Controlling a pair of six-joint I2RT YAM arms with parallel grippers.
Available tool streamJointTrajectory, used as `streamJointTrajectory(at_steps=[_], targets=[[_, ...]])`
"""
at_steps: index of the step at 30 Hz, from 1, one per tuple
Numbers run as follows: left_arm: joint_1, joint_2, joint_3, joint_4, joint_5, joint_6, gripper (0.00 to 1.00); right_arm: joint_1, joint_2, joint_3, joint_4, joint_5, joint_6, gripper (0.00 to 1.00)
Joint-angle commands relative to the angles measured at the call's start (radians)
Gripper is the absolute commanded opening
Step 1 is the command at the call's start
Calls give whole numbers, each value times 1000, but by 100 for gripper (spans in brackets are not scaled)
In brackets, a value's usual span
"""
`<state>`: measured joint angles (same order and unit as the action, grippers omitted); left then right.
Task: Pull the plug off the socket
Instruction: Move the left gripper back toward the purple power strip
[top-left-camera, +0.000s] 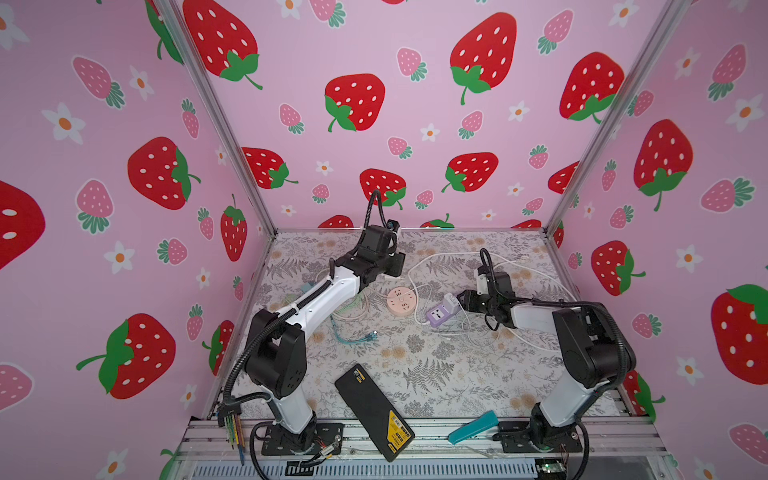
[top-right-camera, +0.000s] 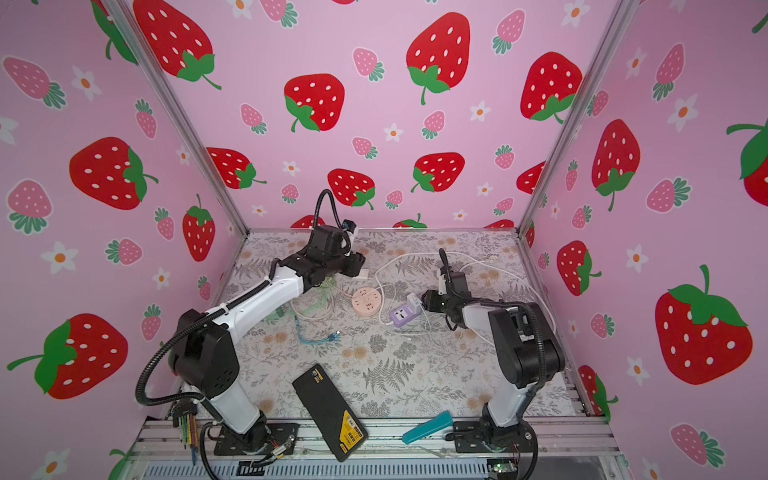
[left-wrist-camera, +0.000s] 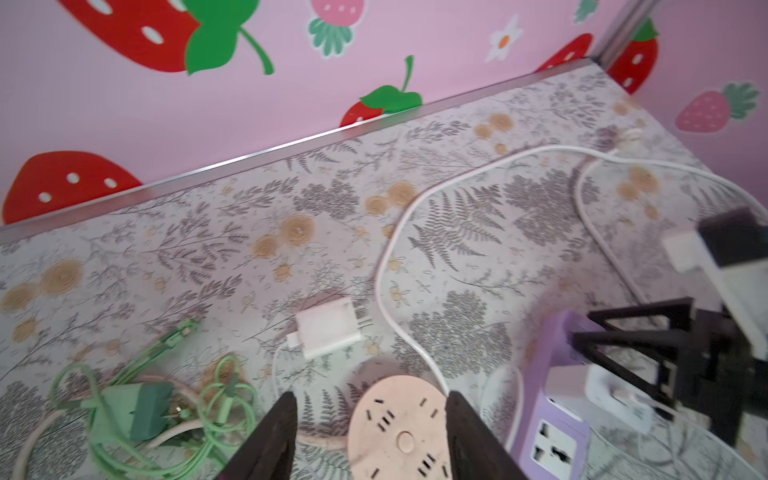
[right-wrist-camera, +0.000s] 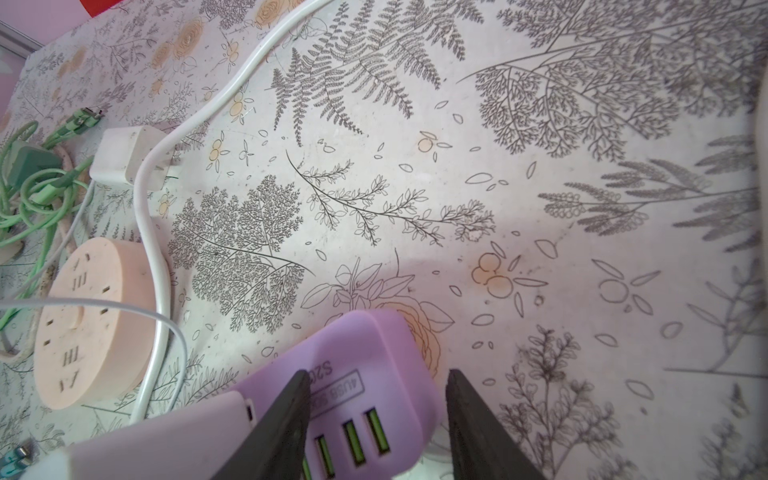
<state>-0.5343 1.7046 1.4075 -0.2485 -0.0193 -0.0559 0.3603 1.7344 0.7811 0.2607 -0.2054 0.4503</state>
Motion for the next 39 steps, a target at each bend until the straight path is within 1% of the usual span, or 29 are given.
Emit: streamJointTrajectory(at_steps=[1, 5, 8, 11, 15, 19, 21, 23, 26, 39], targets=[[-78, -56, -73, 96, 7, 38, 57, 10, 36, -29, -189, 69, -25, 54], [-205, -100, -160, 176, 5, 39, 58, 10, 35, -28, -191, 72, -26, 54], [-265, -88, -183, 202, 12, 48, 58, 10, 39, -26, -189, 65, -24, 54], [-294, -50, -183, 217, 25, 50, 58, 10, 37, -28, -188, 64, -24, 54], [-300, 14, -154, 210, 41, 42, 58, 10, 35, -29, -186, 64, -24, 54], [-302, 93, -93, 171, 61, 44, 58, 11, 38, -28, -187, 64, -24, 54], [-305, 126, -71, 160, 49, 41, 58, 10, 39, -28, -187, 64, -24, 54], [-305, 150, -67, 173, 28, 27, 61, 11, 40, -26, -187, 64, -24, 54], [-306, 183, -53, 184, 36, 28, 67, 10, 42, -26, -186, 61, -24, 54], [-304, 317, 51, 174, 87, 68, 68, 11, 38, -26, -189, 60, -25, 54]])
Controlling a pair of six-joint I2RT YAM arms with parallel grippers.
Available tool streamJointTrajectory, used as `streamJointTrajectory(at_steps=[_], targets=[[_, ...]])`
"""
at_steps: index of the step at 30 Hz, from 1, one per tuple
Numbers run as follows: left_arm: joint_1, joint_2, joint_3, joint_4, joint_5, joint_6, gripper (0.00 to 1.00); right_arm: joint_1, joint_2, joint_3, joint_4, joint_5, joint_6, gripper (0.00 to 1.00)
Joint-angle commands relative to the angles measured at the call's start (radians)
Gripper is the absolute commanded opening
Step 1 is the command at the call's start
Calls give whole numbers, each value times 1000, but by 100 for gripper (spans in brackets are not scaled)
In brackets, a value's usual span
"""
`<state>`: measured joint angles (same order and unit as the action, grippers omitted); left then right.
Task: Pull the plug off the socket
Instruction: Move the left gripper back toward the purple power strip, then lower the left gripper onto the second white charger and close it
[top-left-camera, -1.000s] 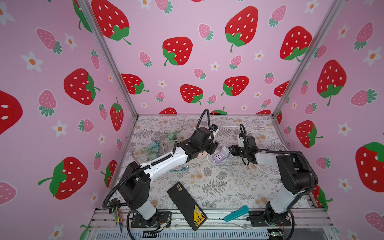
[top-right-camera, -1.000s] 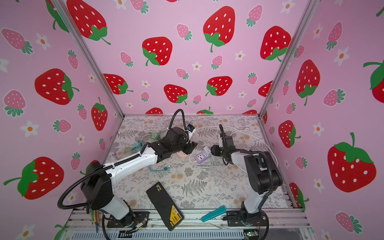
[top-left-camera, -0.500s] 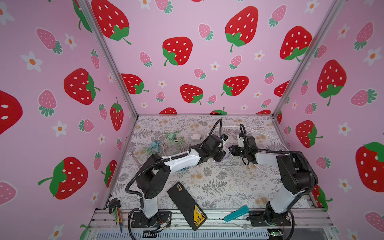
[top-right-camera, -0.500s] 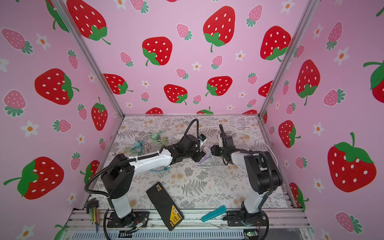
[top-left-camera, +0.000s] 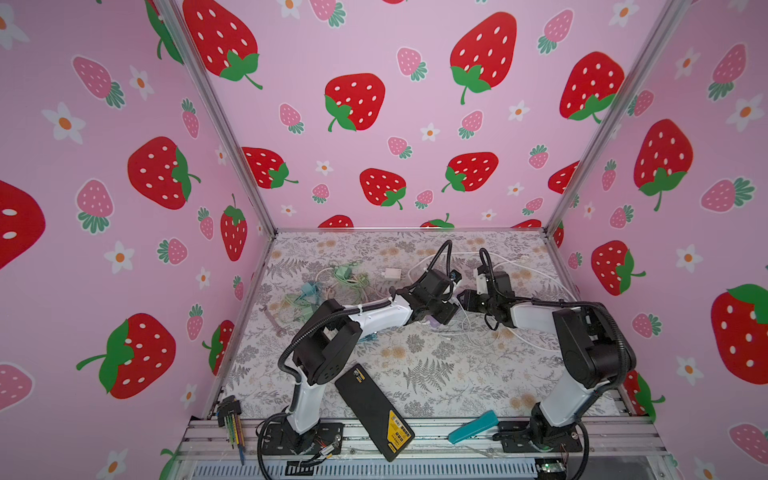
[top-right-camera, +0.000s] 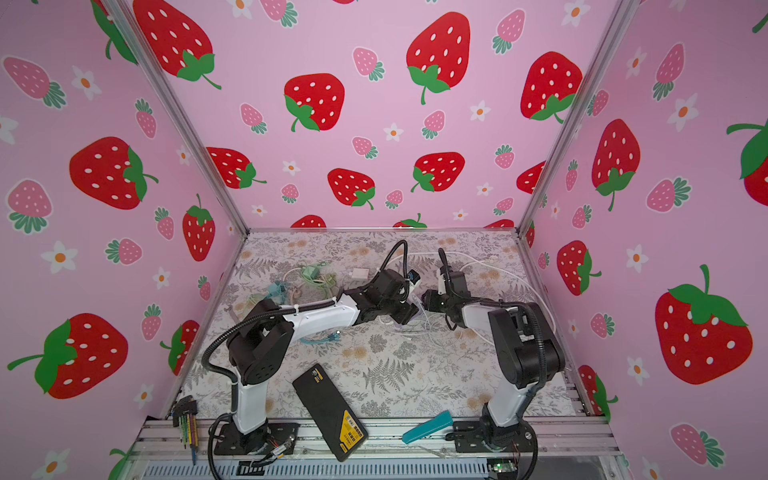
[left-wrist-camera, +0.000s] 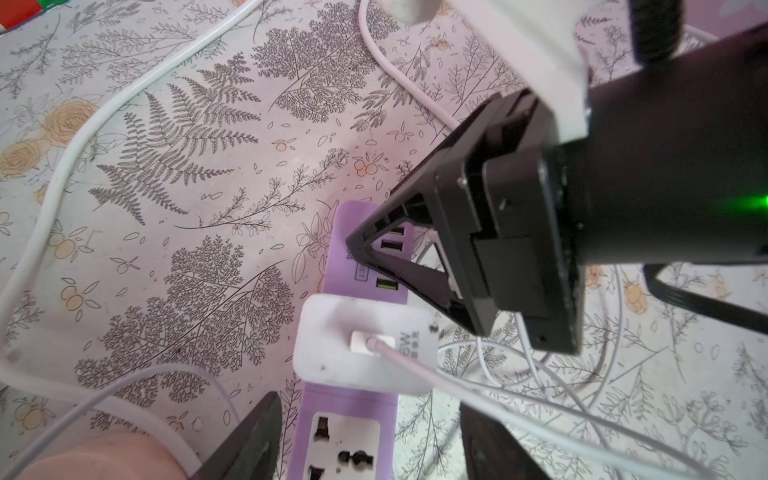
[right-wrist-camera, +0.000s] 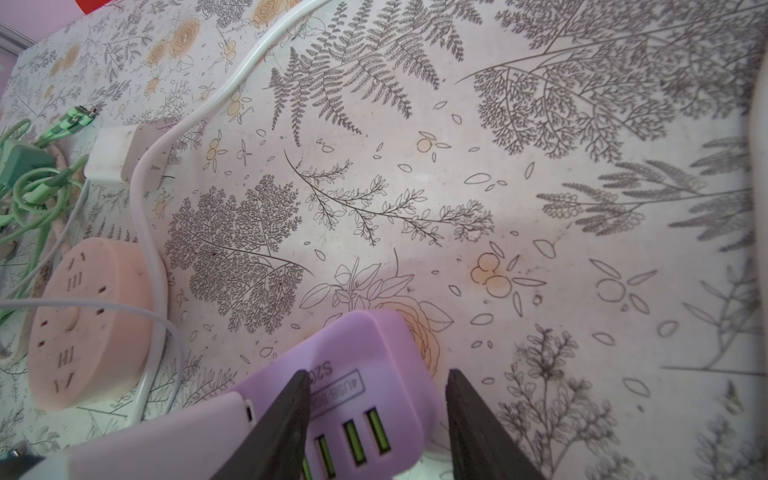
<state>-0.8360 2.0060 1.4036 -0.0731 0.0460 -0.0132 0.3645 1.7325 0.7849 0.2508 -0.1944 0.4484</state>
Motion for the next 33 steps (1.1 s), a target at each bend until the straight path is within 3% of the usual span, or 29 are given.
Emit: streamJointTrajectory(at_steps=[1, 29, 33], targets=[[-1, 24, 59, 2, 23, 28, 68, 7, 39, -30, -179, 49, -24, 54], [28, 125, 138, 7, 112, 38, 61, 7, 44, -29, -181, 47, -25, 54], [26, 132, 148, -1, 113, 38, 54, 7, 43, -29, -180, 48, -25, 54]])
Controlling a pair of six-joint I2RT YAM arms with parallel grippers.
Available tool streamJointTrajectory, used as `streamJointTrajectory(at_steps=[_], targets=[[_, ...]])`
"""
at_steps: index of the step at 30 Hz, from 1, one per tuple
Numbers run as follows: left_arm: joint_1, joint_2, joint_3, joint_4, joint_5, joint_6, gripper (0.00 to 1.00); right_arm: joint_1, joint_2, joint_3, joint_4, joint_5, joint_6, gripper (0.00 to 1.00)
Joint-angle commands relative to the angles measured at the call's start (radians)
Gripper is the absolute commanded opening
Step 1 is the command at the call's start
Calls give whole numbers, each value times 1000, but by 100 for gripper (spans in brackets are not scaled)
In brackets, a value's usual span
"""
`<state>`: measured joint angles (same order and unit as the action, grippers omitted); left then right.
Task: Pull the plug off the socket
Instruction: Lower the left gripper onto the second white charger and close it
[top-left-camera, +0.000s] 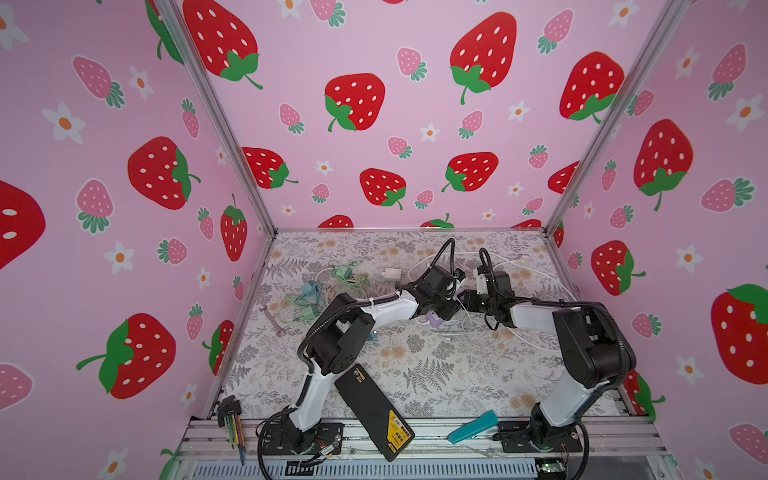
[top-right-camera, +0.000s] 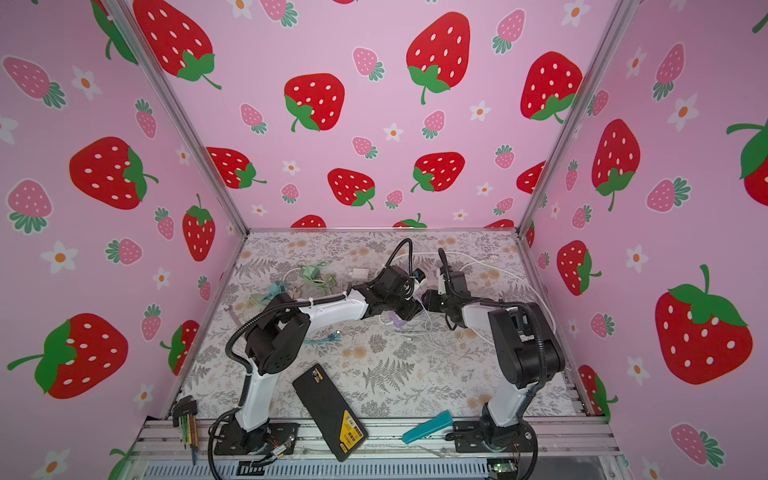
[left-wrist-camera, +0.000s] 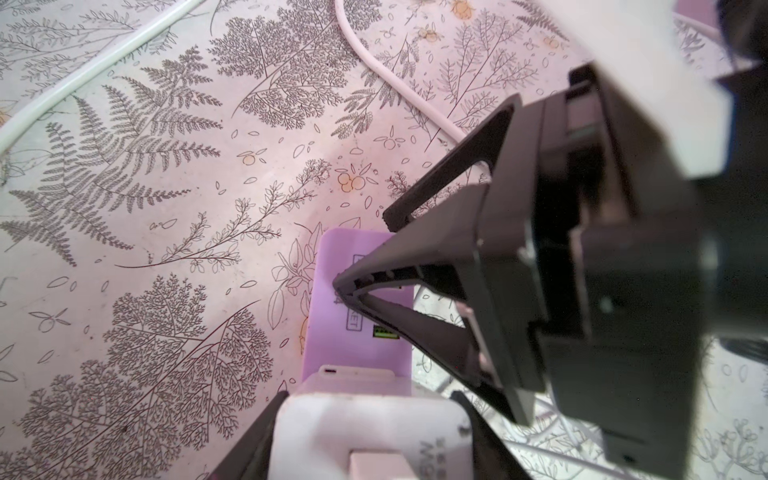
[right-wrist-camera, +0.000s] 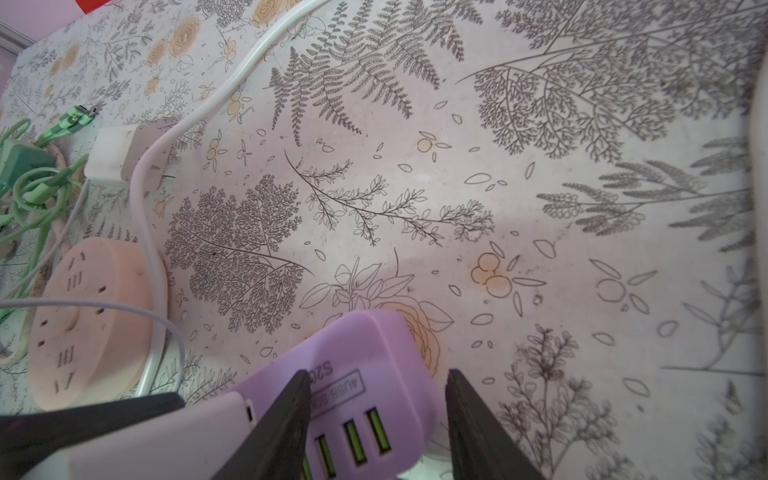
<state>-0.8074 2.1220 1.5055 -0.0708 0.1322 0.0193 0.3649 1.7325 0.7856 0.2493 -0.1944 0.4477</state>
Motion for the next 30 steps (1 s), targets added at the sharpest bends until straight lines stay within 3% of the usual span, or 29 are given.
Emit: streamJointTrajectory(at_steps=[1, 17, 30], targets=[[-1, 18, 49, -8, 24, 7, 52, 6, 42, -29, -179, 49, -24, 54], [2, 4, 55, -32, 39, 7, 39, 6, 45, -28, -180, 47, -26, 54], [51, -29, 54, -35, 127, -63, 29, 8, 54, -24, -182, 43, -26, 54]])
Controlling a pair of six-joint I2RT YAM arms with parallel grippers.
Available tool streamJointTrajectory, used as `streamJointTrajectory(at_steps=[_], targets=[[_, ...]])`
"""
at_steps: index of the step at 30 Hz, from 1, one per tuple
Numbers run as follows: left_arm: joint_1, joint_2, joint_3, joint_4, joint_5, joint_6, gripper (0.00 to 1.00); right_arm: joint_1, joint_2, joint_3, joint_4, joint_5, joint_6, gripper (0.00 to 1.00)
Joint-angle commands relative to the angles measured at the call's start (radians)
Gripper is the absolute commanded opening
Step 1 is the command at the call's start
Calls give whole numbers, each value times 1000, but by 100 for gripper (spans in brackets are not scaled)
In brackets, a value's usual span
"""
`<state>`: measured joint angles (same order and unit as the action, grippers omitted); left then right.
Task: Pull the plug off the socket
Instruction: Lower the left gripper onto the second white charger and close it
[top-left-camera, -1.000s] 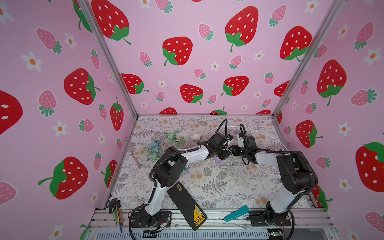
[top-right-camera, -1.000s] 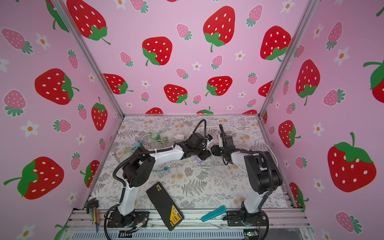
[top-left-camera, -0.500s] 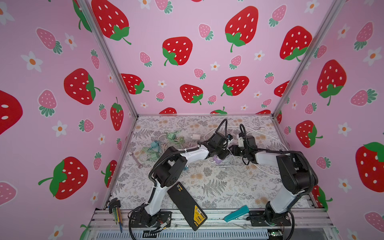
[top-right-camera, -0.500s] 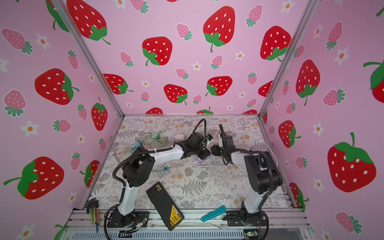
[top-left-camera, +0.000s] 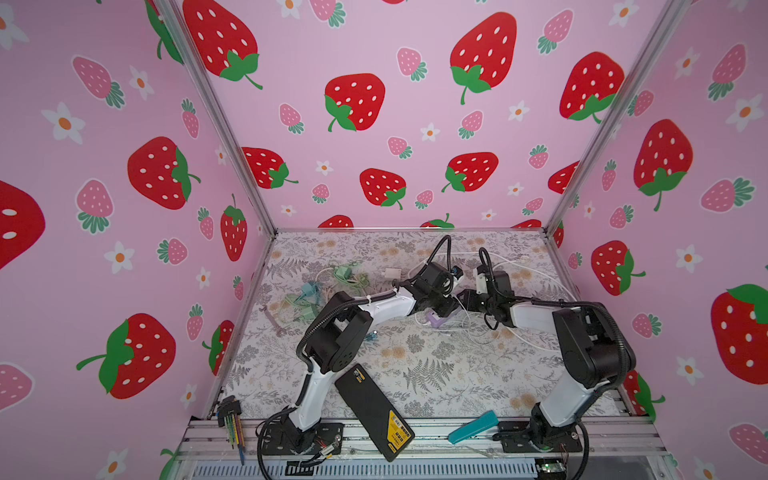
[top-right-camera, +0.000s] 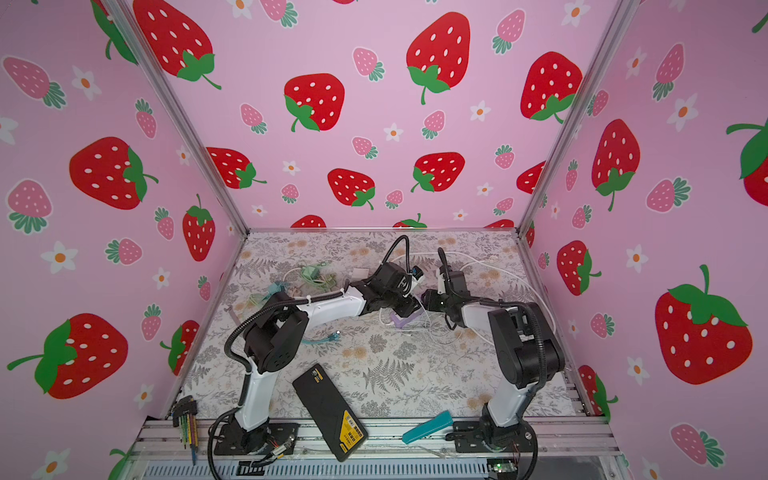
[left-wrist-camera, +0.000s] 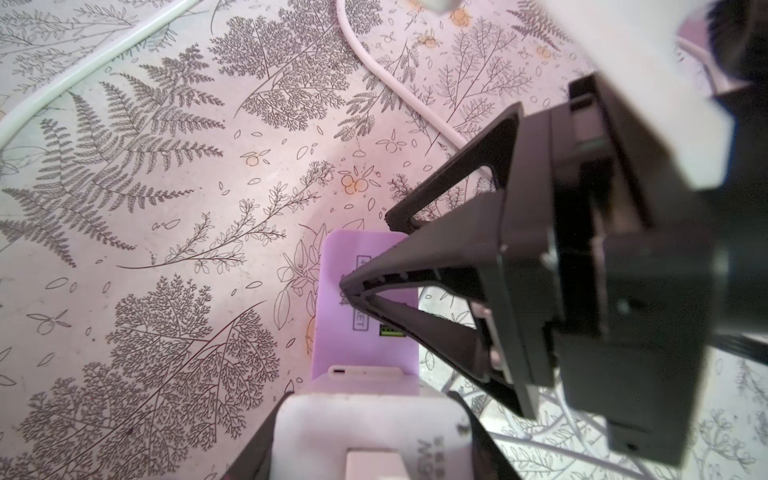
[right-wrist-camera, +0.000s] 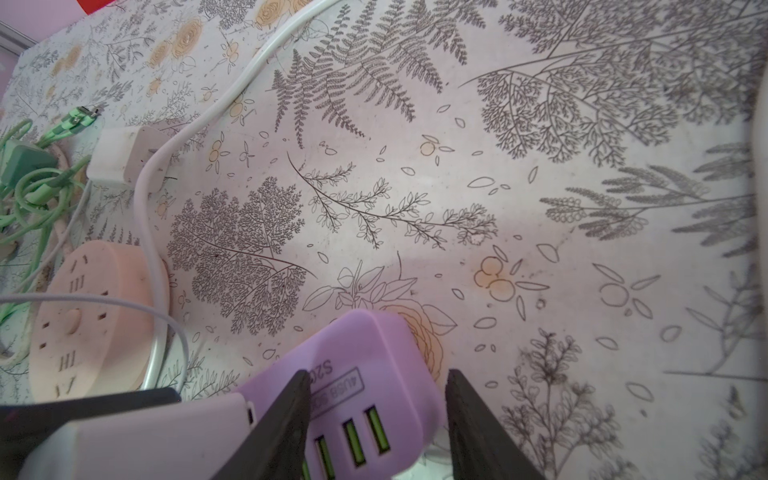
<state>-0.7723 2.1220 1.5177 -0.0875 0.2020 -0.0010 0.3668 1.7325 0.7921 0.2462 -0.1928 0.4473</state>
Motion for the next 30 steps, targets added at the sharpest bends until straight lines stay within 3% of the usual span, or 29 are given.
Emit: streamJointTrajectory(at_steps=[1, 8, 19, 30], targets=[[18, -31, 42, -17, 64, -48, 29, 7, 55, -31, -179, 41, -25, 54], [18, -34, 52, -31, 11, -19, 28, 9, 56, -30, -179, 39, -27, 54], [-46, -36, 77, -83, -261, 137, 27, 12, 83, -18, -191, 34, -30, 54], [-41, -47, 77, -107, -306, 170, 27, 14, 70, -22, -180, 9, -31, 54]])
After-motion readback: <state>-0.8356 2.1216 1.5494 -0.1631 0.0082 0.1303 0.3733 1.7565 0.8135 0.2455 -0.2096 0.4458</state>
